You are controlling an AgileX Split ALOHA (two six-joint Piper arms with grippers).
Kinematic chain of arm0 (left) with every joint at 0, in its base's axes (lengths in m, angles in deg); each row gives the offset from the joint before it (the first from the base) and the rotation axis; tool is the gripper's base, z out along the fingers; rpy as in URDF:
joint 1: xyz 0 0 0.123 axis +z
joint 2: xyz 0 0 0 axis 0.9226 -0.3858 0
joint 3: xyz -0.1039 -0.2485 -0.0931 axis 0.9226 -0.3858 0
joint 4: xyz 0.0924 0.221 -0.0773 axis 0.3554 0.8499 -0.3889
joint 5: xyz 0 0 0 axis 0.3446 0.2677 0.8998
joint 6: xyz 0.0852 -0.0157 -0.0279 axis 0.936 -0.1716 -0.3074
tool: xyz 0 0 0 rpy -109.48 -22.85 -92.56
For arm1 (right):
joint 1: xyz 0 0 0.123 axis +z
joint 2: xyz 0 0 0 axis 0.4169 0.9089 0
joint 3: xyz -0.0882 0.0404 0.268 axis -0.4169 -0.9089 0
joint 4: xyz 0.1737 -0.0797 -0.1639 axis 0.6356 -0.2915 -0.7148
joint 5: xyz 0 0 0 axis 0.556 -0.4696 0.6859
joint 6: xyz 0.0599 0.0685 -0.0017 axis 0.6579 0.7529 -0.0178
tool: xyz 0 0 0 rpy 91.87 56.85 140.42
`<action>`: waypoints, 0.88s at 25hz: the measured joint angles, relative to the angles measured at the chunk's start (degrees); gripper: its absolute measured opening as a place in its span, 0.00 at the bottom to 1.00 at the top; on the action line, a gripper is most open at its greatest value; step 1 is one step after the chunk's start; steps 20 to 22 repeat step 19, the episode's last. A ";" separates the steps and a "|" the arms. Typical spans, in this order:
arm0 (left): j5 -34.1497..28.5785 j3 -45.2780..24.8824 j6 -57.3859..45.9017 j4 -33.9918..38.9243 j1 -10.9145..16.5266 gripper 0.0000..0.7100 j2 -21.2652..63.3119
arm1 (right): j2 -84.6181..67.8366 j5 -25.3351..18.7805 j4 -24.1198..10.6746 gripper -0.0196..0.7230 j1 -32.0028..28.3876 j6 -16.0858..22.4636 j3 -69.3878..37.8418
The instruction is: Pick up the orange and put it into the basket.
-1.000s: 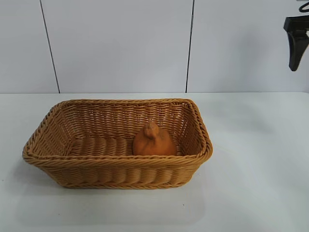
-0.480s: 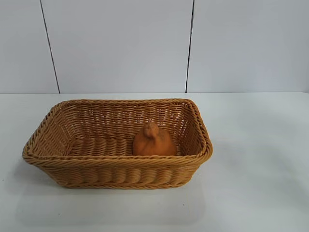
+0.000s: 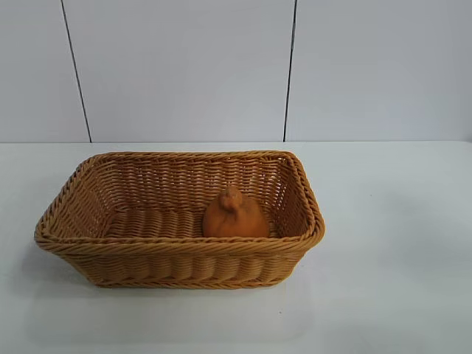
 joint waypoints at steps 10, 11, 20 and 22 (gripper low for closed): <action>0.00 0.00 0.00 0.00 0.00 0.86 0.00 | -23.01 0.19 0.61 0.95 0.00 0.00 -0.22; 0.00 0.00 0.00 0.00 0.00 0.86 0.00 | -25.56 0.19 0.62 0.95 0.00 0.00 -0.22; 0.00 0.00 0.00 0.00 0.00 0.86 0.00 | -29.72 -0.10 1.06 0.95 0.00 0.06 -0.17; 0.00 0.00 0.00 0.00 0.00 0.86 0.00 | -29.72 -0.10 1.06 0.95 0.00 0.06 -0.17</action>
